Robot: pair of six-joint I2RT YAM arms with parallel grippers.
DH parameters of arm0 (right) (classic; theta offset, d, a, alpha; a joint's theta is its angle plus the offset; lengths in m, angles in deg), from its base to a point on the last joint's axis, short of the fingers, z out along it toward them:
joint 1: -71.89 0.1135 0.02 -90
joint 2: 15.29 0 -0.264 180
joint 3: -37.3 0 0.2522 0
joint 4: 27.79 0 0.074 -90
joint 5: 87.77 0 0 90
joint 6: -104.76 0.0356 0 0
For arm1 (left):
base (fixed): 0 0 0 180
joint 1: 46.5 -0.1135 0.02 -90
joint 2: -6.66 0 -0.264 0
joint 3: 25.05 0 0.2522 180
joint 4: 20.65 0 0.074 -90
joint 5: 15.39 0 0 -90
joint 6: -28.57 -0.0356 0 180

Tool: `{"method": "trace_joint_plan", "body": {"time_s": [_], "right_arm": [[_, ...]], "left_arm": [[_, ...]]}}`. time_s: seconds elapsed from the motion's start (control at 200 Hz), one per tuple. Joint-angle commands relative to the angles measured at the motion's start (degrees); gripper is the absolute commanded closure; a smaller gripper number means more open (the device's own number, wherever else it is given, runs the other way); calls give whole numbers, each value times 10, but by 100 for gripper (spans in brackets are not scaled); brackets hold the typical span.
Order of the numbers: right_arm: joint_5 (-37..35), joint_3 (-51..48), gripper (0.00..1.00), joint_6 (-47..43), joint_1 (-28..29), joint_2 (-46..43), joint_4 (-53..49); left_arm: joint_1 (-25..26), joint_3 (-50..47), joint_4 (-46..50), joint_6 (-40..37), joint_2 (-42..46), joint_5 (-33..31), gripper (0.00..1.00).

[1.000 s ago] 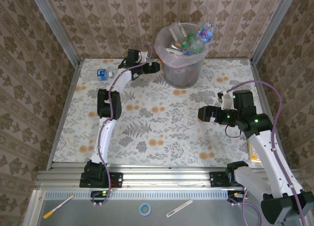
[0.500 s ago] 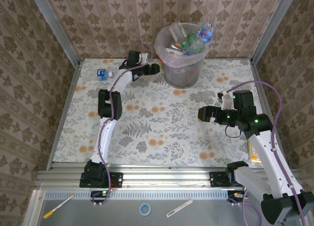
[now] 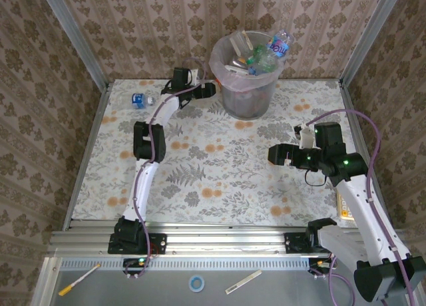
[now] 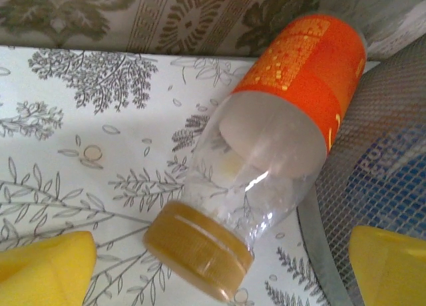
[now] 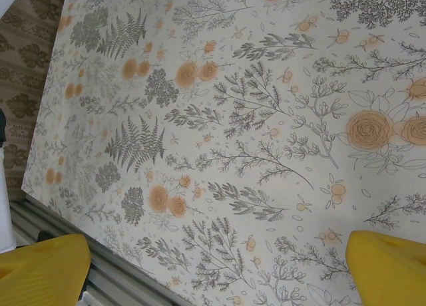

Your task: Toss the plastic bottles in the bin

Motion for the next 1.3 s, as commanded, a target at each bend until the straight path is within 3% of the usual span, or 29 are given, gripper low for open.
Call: {"method": "trace_joint_plan", "body": {"time_s": [0.0,0.21,0.495,0.665,1.295], "right_arm": [[0,-6,0,-4,0,-2,-3],[2,-7,0,-4,0,-5,-2],[2,-10,0,-3,0,-12,-4],[1,-11,0,-3,0,-16,-7],[-1,-11,0,-1,-1,-20,-6]], "left_arm": [[1,31,-34,30,-28,31,3],[10,33,-38,21,-31,56,3],[10,6,-19,9,-13,81,21],[9,-59,-36,1,19,76,23],[25,-18,50,-28,7,73,26]]}}
